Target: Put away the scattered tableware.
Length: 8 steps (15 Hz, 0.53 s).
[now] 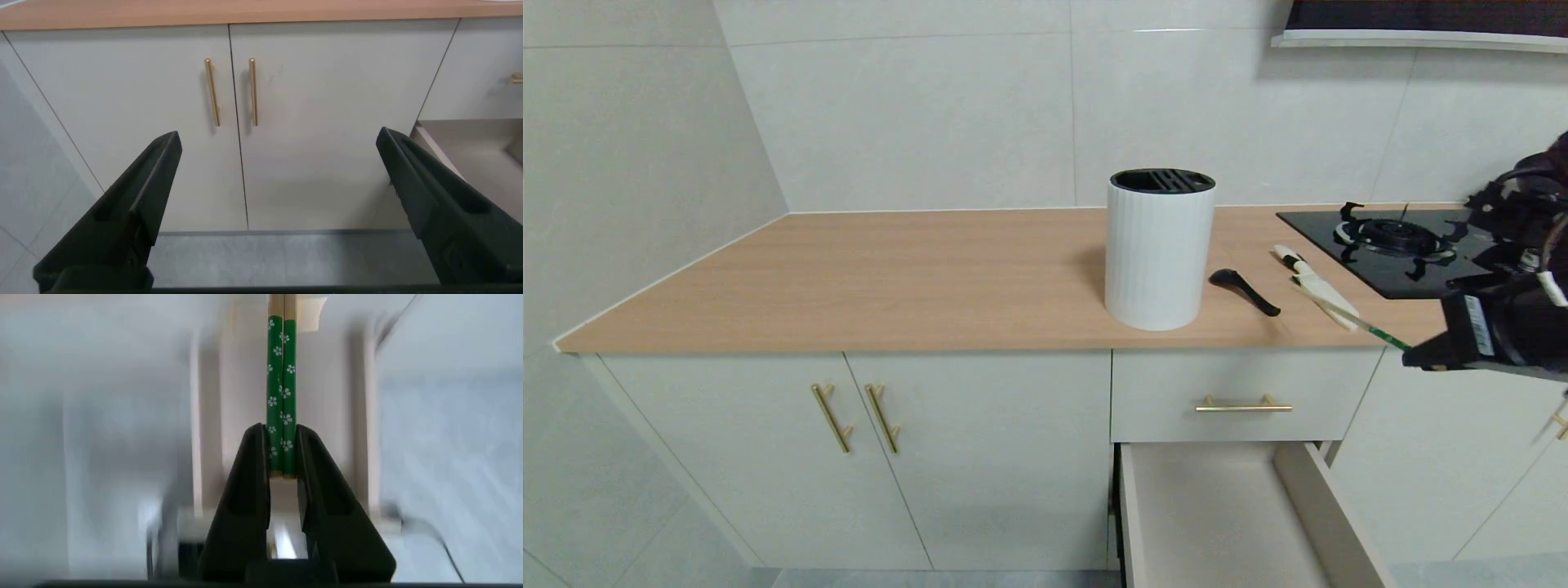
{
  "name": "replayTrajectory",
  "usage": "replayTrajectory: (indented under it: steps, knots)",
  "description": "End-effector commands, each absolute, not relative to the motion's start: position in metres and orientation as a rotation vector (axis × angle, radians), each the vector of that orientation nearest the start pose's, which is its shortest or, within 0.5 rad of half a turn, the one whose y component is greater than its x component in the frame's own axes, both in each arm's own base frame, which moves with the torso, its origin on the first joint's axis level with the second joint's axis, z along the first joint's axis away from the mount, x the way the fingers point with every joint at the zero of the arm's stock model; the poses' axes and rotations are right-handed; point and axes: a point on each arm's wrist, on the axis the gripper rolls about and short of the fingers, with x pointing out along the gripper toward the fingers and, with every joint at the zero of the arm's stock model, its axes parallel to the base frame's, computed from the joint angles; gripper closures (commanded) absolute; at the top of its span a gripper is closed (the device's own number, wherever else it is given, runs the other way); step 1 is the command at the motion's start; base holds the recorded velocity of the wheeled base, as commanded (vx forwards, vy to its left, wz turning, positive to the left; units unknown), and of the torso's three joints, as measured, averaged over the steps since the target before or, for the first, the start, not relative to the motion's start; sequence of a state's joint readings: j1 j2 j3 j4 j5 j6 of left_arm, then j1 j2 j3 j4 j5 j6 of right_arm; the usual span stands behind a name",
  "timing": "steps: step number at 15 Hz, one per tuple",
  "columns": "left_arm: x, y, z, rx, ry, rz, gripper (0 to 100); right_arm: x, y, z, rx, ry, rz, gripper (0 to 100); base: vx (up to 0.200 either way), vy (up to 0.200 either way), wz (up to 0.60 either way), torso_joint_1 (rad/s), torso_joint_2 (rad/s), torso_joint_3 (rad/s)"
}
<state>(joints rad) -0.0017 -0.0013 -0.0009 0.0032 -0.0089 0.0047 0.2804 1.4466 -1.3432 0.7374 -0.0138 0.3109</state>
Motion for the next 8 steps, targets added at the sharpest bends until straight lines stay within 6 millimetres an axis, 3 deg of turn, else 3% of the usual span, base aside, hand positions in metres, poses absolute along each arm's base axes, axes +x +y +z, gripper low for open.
replayTrajectory:
  steps: [1,4,8]
  knots:
    - [-0.023,0.0,0.075,0.005,0.003,-0.011,0,0.165,0.05,0.295,0.147,0.831,0.229,100,0.0,0.0,0.0,0.0,0.0,0.0]
    - [-0.023,0.0,0.076,0.005,0.002,-0.011,0,0.165,0.057,0.281,0.12,0.97,0.367,100,0.0,0.0,0.0,0.0,0.0,0.0]
    - [-0.023,0.0,0.075,0.005,0.003,-0.011,0,0.188,0.066,0.251,0.045,1.107,0.454,100,0.0,0.0,0.0,0.0,0.0,0.0]
